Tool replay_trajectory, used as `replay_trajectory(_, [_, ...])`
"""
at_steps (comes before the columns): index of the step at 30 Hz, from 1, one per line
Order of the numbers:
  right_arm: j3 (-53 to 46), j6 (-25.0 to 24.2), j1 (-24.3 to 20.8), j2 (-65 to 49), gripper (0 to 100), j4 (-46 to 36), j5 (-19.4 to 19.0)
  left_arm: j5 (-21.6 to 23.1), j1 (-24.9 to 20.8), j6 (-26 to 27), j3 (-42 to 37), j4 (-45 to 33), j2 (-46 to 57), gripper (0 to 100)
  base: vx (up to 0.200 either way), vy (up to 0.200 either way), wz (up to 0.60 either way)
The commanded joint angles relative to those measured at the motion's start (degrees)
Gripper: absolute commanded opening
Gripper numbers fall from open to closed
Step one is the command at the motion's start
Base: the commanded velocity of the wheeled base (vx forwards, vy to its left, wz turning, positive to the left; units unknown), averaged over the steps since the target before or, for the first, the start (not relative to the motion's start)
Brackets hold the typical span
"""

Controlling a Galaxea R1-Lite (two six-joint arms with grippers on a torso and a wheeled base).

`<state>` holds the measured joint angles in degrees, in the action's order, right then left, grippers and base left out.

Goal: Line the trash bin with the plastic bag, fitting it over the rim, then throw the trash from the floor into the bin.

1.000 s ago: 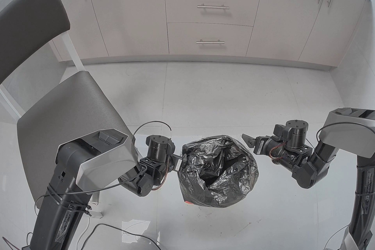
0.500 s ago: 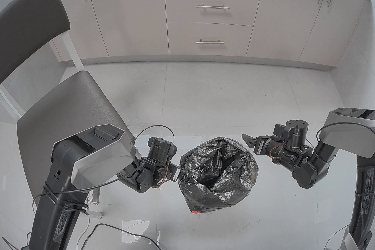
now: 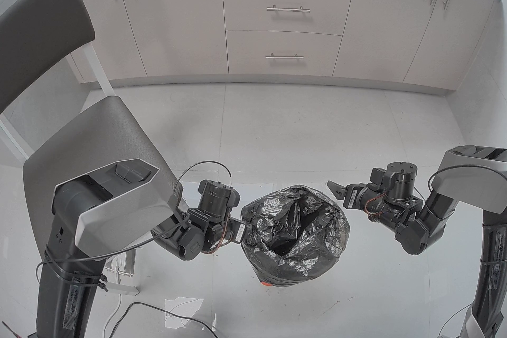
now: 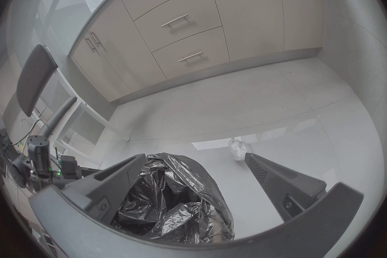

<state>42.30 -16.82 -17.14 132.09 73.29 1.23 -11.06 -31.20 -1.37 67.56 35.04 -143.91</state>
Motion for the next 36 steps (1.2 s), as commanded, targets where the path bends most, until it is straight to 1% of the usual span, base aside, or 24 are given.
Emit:
replay_trajectory(1, [-0.2,0.04,-0.09,-0.16,100,0.01,0.0,0.77,-4.4,-2.68,-9.55,0.47,8.82,100,0.0,0.0,0.0])
replay_trajectory(5, [-0.2,0.04,-0.09,-0.25,100,0.01,0.0,1.83,-7.3,-5.14,-14.83,0.82,11.28,100,0.0,0.0,0.0])
replay_trajectory(8, [-0.2,0.04,-0.09,-0.16,100,0.01,0.0,2.36,-8.97,-6.63,-17.73,2.67,11.9,100,0.0,0.0,0.0])
replay_trajectory(12, [-0.11,0.04,-0.09,-0.25,100,0.01,0.0,2.36,-9.5,-6.98,-18.43,5.31,11.28,100,0.0,0.0,0.0])
replay_trajectory(17, [-0.11,0.04,-0.09,-0.25,100,0.01,0.0,2.36,-10.73,-6.98,-18.87,5.39,10.32,100,0.0,0.0,0.0])
replay_trajectory(19, [-0.11,0.04,-0.09,-0.16,100,0.01,0.0,2.36,-12.05,-6.9,-18.43,5.57,8.91,100,0.0,0.0,0.0])
replay_trajectory(23, [-0.11,-0.05,-0.09,-0.16,100,0.01,0.0,2.0,-12.84,-6.46,-17.73,5.48,7.33,100,0.0,0.0,0.0])
replay_trajectory(29, [-0.11,-0.05,-0.17,-0.07,100,0.01,0.0,2.09,-13.63,-2.24,-14.39,4.43,4.78,100,0.0,0.0,0.0])
replay_trajectory(36, [-0.11,-0.05,-0.17,-0.07,100,0.01,0.0,1.83,-13.98,-2.24,-8.67,0.21,1.62,100,0.0,0.0,0.0])
